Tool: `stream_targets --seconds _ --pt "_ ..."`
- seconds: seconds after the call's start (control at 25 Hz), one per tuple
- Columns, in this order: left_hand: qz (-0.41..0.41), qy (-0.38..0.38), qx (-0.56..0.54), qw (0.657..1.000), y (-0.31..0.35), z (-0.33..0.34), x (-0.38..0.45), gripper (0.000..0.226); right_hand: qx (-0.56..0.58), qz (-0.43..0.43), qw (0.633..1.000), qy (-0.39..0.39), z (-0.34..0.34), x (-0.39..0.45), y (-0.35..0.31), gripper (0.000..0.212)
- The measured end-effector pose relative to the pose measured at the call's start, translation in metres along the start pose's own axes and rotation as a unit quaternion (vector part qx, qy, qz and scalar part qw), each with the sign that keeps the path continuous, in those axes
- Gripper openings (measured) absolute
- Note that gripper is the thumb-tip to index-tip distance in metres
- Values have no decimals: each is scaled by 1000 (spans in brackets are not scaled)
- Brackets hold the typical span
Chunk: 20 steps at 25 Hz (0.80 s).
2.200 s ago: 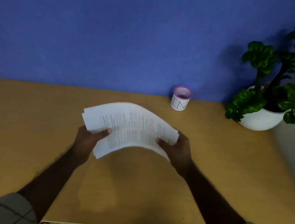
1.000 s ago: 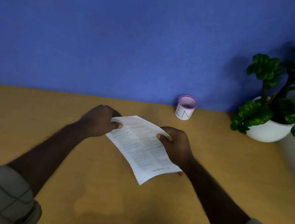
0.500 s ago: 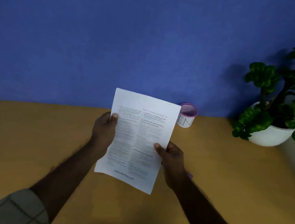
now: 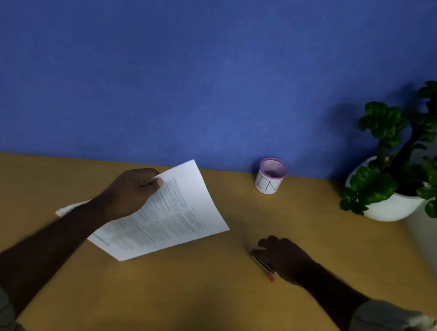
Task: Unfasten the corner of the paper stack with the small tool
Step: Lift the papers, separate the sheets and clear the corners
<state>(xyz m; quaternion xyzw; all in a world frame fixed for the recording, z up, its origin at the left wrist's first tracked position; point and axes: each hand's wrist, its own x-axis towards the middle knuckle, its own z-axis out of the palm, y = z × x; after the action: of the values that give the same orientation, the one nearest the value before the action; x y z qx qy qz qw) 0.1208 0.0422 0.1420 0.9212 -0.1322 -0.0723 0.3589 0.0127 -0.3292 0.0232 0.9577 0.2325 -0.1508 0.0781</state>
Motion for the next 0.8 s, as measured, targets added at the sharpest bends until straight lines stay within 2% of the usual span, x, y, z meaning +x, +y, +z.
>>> stream_targets --seconds 0.16,0.36,0.44,0.52,0.56,0.6,0.64,0.72,0.76,0.8 --pt "20 -32 24 999 1 -5 -1 25 -59 -57 996 24 10 1 1 46" --pt "32 -44 73 996 -2 -12 3 26 -48 -31 998 17 14 8 -1 28" --pt "36 -54 95 993 0 -15 3 30 27 24 999 26 12 12 -8 22" --pt "36 -55 100 993 2 -18 3 35 219 105 967 78 -2 17 -21 13" --pt "38 -51 100 993 3 -20 3 37 322 136 931 107 -13 20 -27 8" --pt "42 -48 102 993 4 -22 2 37 433 157 877 140 -25 23 -34 6" --pt "47 -47 108 992 5 -25 1 37 555 159 798 171 -40 25 -40 8" --pt "56 -47 120 990 10 -29 0 36 759 88 615 192 -72 25 -48 33" --pt "60 -45 122 990 12 -31 -1 37 822 31 541 176 -87 23 -51 41" --pt "65 -42 121 990 14 -33 -2 39 860 -20 485 156 -101 22 -55 43"
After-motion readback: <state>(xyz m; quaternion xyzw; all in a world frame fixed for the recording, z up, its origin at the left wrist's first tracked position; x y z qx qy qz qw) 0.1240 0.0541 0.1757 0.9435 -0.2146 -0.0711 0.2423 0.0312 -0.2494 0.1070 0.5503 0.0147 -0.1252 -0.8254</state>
